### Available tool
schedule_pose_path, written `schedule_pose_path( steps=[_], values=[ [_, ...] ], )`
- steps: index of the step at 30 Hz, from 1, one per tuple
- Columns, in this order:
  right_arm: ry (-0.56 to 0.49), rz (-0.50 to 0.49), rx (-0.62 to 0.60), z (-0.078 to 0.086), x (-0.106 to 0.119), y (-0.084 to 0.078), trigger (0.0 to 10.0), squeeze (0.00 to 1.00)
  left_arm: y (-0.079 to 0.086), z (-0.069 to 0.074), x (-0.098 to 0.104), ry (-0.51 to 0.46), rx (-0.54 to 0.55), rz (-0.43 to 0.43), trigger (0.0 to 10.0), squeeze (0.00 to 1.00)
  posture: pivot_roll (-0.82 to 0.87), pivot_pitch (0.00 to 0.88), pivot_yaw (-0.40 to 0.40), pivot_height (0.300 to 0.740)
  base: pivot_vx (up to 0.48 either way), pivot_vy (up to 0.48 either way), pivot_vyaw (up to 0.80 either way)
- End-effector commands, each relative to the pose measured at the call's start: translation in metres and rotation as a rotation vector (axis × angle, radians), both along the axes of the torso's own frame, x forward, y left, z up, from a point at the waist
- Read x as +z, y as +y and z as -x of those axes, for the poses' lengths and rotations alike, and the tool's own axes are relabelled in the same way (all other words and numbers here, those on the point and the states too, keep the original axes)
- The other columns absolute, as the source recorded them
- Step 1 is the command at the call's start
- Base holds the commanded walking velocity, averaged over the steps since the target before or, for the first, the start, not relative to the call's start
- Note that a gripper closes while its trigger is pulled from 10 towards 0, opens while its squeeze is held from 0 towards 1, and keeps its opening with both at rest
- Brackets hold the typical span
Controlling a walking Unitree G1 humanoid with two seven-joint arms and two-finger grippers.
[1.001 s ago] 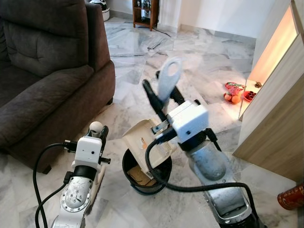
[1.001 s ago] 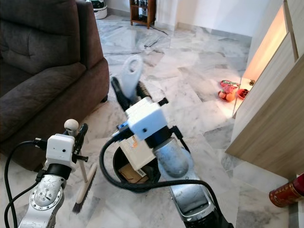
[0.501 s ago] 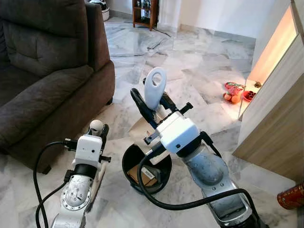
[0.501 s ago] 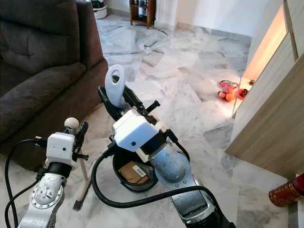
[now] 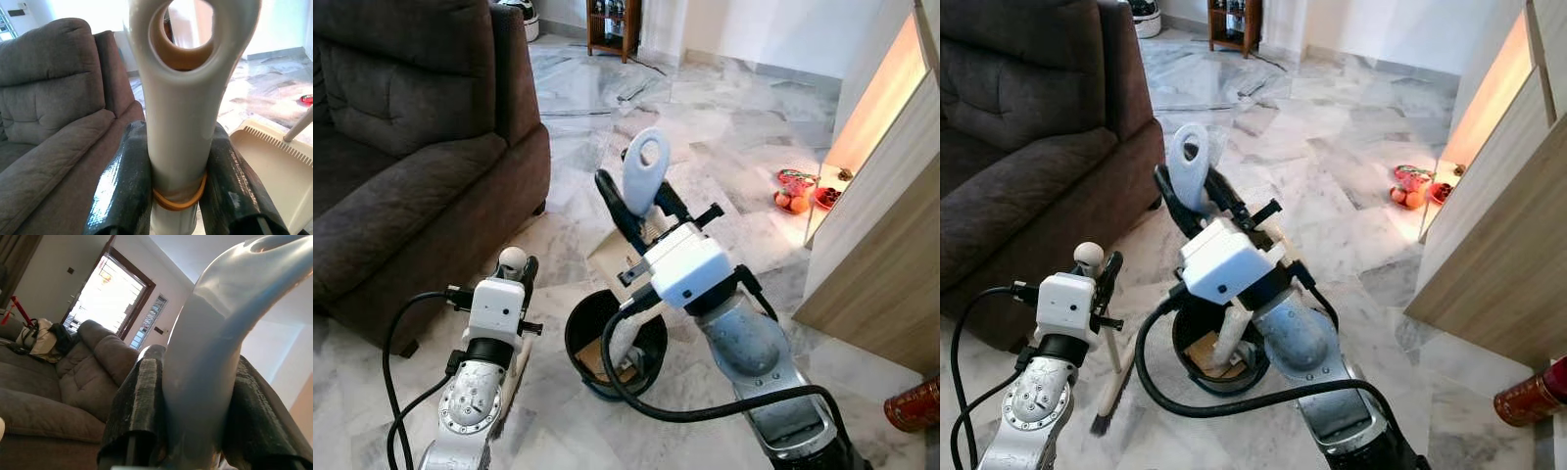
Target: Sweep floor
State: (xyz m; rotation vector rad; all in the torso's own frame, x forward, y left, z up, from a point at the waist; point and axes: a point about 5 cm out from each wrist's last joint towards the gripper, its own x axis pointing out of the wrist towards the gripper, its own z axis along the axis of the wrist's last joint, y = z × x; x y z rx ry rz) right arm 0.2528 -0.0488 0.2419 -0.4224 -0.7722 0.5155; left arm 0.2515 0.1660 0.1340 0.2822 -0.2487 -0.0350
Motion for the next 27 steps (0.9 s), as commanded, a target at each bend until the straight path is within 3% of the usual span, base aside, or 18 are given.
schedule_pose_path(
  steps=[1, 6, 13, 16, 21, 24, 27],
  values=[
    [-0.09, -0.014, -0.032, 0.001, 0.013, -0.002, 10.0, 0.0, -0.001, -0.001, 0.005, -0.029, -0.004, -0.024, 10.0, 0.0, 0.17, 0.12, -0.027, 0.74, 0.0, 0.0, 0.0],
    [-0.139, 0.004, -0.169, -0.011, 0.018, -0.014, 10.0, 0.0, -0.003, -0.002, 0.005, -0.031, -0.011, -0.033, 10.0, 0.0, 0.16, 0.115, -0.025, 0.74, 0.0, 0.0, 0.0],
    [-0.17, -0.031, -0.39, -0.03, 0.024, -0.047, 10.0, 0.0, -0.003, -0.002, 0.004, -0.03, -0.014, -0.03, 10.0, 0.0, 0.16, 0.108, -0.025, 0.74, 0.0, 0.0, 0.0],
    [-0.129, -0.043, -0.431, -0.036, 0.015, -0.057, 10.0, 0.0, -0.003, -0.003, 0.004, -0.03, -0.015, -0.03, 10.0, 0.0, 0.16, 0.106, -0.026, 0.74, 0.0, 0.0, 0.0],
    [-0.079, 0.022, -0.526, -0.047, -0.009, -0.074, 10.0, 0.0, -0.004, -0.003, 0.003, -0.028, -0.017, -0.028, 10.0, 0.0, 0.16, 0.105, -0.026, 0.74, 0.0, 0.0, 0.0],
    [0.012, 0.024, -0.615, -0.055, -0.035, -0.096, 10.0, 0.0, -0.004, -0.003, 0.002, -0.023, -0.018, -0.025, 10.0, 0.0, 0.16, 0.106, -0.026, 0.74, 0.0, 0.0, 0.0],
    [0.037, 0.02, -0.636, -0.056, -0.042, -0.1, 10.0, 0.0, -0.004, -0.003, 0.002, -0.022, -0.018, -0.024, 10.0, 0.0, 0.16, 0.105, -0.027, 0.74, 0.0, 0.0, 0.0]
  ],
)
